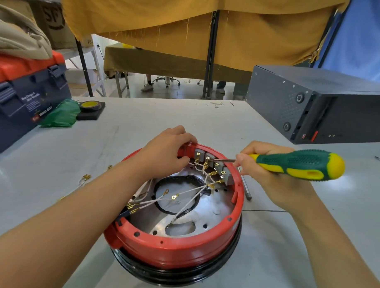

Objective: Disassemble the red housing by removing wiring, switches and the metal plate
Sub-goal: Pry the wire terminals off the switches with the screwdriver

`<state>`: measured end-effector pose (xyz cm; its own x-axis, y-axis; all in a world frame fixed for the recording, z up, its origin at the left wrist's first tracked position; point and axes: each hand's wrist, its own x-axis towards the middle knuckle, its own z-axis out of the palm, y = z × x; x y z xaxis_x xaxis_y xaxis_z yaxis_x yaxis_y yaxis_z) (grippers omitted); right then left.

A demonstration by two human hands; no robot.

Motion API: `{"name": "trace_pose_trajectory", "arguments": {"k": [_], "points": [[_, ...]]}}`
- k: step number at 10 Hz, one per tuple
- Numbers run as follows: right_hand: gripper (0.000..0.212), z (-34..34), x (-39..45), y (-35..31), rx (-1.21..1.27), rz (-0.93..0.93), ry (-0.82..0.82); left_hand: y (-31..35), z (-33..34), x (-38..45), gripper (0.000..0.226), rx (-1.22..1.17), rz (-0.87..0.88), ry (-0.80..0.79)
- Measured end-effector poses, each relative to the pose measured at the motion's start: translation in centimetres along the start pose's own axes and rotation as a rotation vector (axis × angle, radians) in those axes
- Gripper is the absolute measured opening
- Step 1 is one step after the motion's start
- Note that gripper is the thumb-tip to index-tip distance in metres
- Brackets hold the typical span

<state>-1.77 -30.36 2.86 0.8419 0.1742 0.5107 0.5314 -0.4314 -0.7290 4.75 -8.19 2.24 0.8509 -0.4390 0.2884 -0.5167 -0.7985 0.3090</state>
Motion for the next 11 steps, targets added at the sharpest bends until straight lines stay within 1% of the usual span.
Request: {"name": "trace_pose_trajectory", "arguments": {"k": [1,2,3,6,8,11], "points": [[0.028,0.6,0.0,0.2,0.011,0.015,0.07,-0.1,0.0,0.0,0.041,0.002,0.004,0.001],[0.029,1.0,-0.1,0.4,0.053,0.069,0.129,0.0,0.0,0.0,0.041,0.0,0.003,0.0],[0.026,1.2,-0.3,0.6,0.096,0.105,0.176,0.0,0.0,0.0,0.041,0.001,0.0,0.001],[0.025,1.9,-0.1,1.0,0.154,0.128,0.289,0.0,0.1,0.1,0.041,0.003,-0.002,0.003],[0.023,2.2,0.0,1.2,0.188,0.148,0.324,0.1,0.0,0.1,0.04,0.01,-0.002,0.005],[0.026,2.7,-0.1,0.9,0.248,0.175,0.387,0.2,0.0,0.0,0.041,0.01,-0.011,-0.001]]}}
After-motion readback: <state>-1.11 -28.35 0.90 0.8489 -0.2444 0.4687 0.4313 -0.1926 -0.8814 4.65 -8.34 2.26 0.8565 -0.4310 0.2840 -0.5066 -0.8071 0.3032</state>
